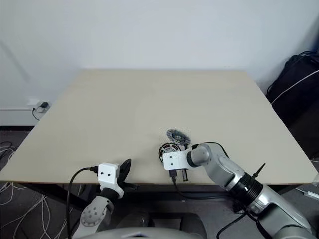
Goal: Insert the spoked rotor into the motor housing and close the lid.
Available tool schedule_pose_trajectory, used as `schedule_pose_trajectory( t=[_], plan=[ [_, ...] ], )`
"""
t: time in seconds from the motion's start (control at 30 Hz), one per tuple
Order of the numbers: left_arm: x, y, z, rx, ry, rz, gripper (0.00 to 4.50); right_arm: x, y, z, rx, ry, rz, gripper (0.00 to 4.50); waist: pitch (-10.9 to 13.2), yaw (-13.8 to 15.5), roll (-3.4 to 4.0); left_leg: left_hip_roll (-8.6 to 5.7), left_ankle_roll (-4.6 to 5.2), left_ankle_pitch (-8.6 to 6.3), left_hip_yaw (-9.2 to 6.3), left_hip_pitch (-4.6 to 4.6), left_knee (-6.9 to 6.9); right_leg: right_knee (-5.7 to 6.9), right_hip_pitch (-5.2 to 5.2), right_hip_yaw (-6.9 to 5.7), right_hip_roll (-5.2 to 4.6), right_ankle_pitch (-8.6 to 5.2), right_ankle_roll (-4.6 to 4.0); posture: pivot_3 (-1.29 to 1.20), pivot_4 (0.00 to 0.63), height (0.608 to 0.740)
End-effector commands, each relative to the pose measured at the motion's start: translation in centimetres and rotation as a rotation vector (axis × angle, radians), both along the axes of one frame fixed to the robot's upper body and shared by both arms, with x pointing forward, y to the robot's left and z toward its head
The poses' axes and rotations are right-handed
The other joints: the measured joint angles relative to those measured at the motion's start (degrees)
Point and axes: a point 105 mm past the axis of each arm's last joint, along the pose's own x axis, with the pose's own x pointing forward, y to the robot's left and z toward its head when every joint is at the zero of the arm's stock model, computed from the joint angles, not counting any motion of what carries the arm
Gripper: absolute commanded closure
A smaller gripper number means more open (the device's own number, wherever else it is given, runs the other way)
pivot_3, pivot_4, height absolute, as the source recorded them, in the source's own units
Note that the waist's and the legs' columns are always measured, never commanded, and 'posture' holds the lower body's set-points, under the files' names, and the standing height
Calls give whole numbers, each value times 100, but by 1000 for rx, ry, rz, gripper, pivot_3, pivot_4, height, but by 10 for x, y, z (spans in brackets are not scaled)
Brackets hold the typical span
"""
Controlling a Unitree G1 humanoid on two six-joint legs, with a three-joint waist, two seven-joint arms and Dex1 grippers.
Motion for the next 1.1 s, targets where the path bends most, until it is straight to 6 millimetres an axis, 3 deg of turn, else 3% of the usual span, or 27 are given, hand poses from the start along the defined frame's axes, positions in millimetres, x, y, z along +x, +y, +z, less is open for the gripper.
schedule_pose_trajectory(
  t=[0.03,0.2,0.37,0.6,0.97,1.1],
  plan=[
    [4,-1,7,-8,-37,-5,4500,7,1,12,46,-28,-50,4396,0,0,0,0,0,0,0,0,0,0,0,0,0,0,0,0,0,740],
    [3,-1,7,-10,-38,-1,4500,9,6,22,165,27,-218,4396,1,3,-1,0,2,1,-1,-2,-1,1,-3,1,-1,5,0,0,0,740],
    [3,0,5,-13,-34,7,4500,10,11,32,311,123,-498,4397,1,3,-1,0,3,0,-2,-15,-4,2,-18,3,-1,18,-27,0,0,740],
    [2,0,4,-16,-29,5,4500,1,13,42,400,280,-750,4397,1,4,1,-9,-12,-10,-2,-30,-4,3,-31,2,-3,20,-30,0,0,740],
    [3,-3,3,-22,-26,-12,4500,-6,28,54,465,434,-883,4397,2,-33,6,-12,-12,-11,-2,-32,-5,5,-37,2,0,19,-30,0,0,740],
    [3,-5,3,-25,-27,-15,4500,-3,34,48,458,437,-897,4397,4,-55,9,-13,-12,-11,-2,-33,-6,5,-37,2,0,19,-30,0,0,740]
  ],
)
